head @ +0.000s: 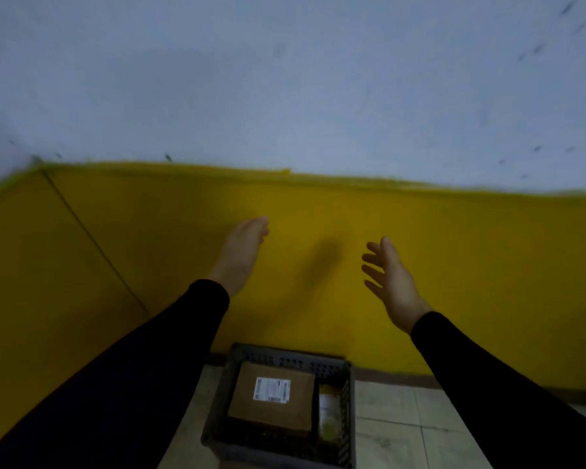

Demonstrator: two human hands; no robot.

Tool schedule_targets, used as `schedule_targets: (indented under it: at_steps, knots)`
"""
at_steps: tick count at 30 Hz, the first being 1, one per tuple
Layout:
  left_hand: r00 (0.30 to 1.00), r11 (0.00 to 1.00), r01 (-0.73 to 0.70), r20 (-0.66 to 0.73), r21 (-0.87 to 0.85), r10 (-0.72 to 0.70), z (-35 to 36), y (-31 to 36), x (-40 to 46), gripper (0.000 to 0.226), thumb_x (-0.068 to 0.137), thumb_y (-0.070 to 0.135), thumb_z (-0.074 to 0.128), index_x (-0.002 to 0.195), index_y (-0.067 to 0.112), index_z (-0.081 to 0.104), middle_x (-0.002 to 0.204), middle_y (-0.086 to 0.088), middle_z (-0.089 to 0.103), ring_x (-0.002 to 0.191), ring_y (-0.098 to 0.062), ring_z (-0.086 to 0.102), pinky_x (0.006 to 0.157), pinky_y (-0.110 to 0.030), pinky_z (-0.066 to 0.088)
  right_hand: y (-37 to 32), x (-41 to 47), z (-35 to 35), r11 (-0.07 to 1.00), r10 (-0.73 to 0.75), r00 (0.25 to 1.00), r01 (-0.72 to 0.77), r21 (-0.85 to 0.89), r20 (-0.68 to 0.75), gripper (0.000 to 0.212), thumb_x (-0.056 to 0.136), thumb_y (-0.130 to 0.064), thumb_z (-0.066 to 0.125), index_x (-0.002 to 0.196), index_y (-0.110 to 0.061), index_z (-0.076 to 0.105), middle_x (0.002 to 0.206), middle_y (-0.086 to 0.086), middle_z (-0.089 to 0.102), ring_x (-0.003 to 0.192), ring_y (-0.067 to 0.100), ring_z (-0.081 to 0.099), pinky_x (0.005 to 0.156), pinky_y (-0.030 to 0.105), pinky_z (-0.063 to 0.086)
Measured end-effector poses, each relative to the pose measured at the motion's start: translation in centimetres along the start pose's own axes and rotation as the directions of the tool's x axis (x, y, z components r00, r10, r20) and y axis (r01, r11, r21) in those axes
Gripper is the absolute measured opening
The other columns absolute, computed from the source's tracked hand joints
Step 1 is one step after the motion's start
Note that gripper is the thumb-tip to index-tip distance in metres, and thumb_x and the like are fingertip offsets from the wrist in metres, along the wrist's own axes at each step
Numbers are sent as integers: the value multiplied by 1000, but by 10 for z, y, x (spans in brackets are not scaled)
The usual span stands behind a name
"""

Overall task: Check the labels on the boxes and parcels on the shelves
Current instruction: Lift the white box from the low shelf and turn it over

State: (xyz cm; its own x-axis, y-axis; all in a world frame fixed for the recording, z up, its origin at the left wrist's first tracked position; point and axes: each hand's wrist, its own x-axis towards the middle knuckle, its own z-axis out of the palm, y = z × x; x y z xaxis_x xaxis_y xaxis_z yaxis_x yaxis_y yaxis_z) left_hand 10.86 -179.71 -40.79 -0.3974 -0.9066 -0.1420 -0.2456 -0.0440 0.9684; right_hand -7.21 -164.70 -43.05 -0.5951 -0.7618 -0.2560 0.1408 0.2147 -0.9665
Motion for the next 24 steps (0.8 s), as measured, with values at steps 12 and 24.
schedule_targets:
  at_steps: [12,24]
  knots:
    - [930,930,-245,205,-274,305,-4,239,-126,32,102,38,45,117,17,64,119,-1,66,111,-17,61,101,-34,40,-207,-215,-48,957,-284,926,288,-22,-247,64,103,-58,28,152,-19,38,154,7,42,140,26,43,114,42,36]
    - [460,895,-195,768,-401,445,97,304,-346,36,103,39,43,123,17,63,126,-4,64,118,-19,58,105,-37,40,-184,-501,-110,948,-220,544,314,-46,-810,62,104,-54,28,153,-17,37,146,5,45,137,23,42,119,43,31]
